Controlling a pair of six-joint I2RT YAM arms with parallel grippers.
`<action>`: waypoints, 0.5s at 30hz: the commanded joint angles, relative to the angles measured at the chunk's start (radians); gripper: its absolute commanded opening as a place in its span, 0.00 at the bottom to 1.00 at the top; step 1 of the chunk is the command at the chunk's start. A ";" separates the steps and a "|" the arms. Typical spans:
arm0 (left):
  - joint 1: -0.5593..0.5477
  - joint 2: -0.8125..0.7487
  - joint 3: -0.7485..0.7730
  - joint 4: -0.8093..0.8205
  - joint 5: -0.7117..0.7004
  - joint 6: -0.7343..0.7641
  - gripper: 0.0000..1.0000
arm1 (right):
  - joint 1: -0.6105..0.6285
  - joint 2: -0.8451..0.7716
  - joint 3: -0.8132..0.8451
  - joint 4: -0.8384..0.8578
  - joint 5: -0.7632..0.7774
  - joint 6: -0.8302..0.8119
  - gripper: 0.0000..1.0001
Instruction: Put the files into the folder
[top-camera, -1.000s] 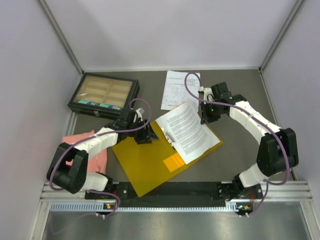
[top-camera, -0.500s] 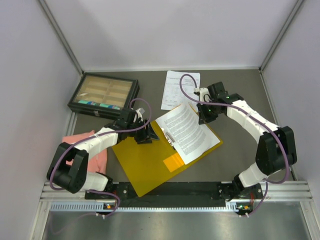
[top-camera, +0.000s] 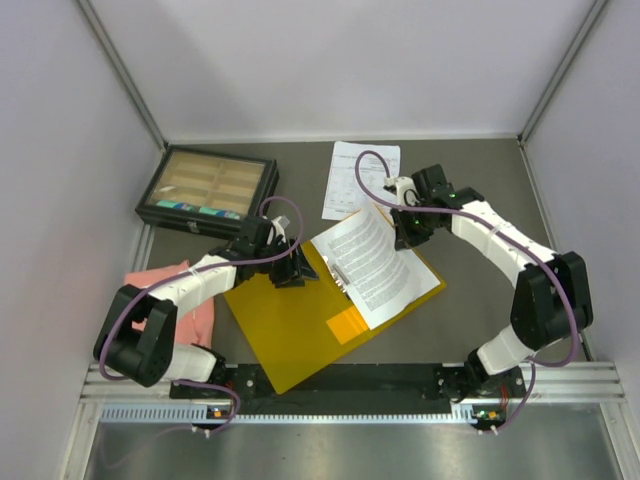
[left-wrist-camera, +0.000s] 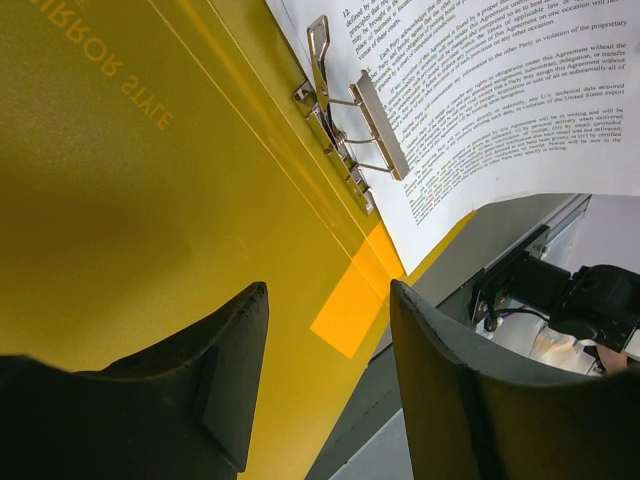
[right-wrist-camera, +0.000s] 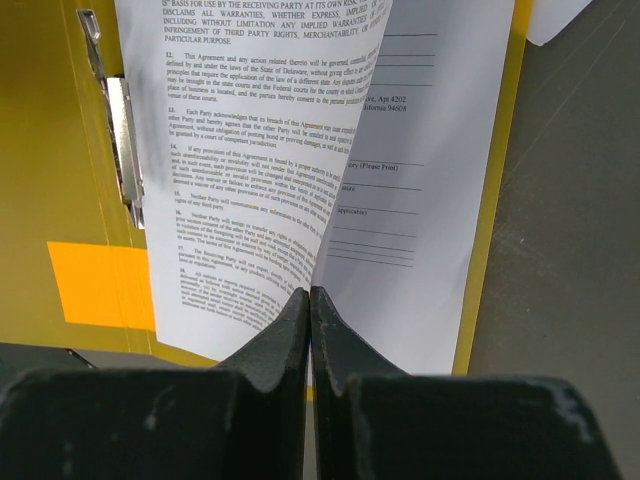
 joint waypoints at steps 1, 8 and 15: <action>-0.004 -0.015 -0.013 0.036 0.012 0.010 0.56 | 0.019 0.013 0.041 0.029 -0.010 -0.012 0.00; -0.002 -0.016 -0.015 0.036 0.011 0.012 0.56 | 0.023 0.020 0.044 0.038 0.002 -0.009 0.00; -0.002 -0.016 -0.010 0.033 0.020 0.012 0.56 | 0.022 0.023 0.046 0.043 0.036 0.011 0.09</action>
